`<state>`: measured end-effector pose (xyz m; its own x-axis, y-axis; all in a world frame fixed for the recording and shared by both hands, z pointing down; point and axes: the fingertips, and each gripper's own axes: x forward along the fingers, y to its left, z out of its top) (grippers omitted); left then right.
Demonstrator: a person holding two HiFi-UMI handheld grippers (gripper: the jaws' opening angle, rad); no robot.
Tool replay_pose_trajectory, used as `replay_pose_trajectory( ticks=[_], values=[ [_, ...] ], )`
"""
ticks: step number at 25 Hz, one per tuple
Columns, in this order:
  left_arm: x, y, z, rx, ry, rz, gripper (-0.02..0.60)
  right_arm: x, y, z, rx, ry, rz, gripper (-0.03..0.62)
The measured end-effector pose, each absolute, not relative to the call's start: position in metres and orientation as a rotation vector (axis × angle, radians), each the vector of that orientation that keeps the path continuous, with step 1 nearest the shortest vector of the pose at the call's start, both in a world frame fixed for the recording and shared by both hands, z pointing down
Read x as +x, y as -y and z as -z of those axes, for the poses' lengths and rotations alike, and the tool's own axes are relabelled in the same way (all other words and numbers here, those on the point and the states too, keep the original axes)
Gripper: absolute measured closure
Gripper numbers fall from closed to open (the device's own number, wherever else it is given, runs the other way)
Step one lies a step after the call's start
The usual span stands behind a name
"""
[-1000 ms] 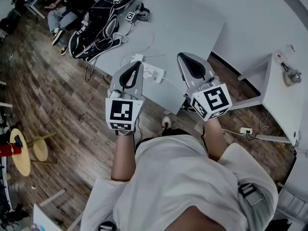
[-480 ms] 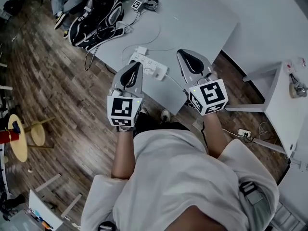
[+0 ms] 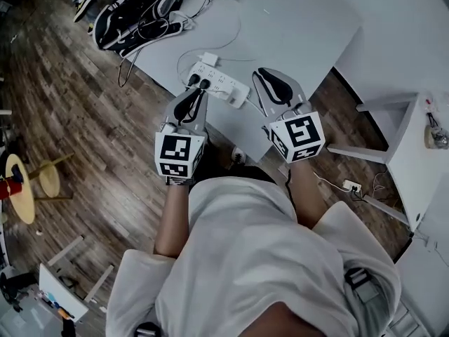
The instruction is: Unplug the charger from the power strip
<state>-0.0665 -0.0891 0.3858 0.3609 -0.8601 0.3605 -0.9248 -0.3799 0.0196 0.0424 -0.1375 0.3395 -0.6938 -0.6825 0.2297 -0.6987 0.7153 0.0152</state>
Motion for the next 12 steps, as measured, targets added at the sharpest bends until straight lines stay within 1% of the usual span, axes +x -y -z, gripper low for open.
replay_pose_trajectory(
  ticks=[3,5,10,12],
  values=[
    [-0.064,0.086,-0.409,2.368,1.573,-0.458,0.538,0.045,0.139,-0.371,1.085,2.672,-0.171,0.547],
    [-0.06,0.085,-0.426,2.348,1.546,-0.477,0.523,0.049,0.141,-0.394,1.08,2.646,-0.211,0.534],
    [-0.049,0.086,-0.467,2.314,1.483,-0.512,0.503,0.058,0.151,-0.45,1.066,2.569,-0.31,0.526],
    [-0.045,0.087,-0.48,2.298,1.458,-0.528,0.486,0.058,0.152,-0.467,1.052,2.545,-0.348,0.52]
  ],
)
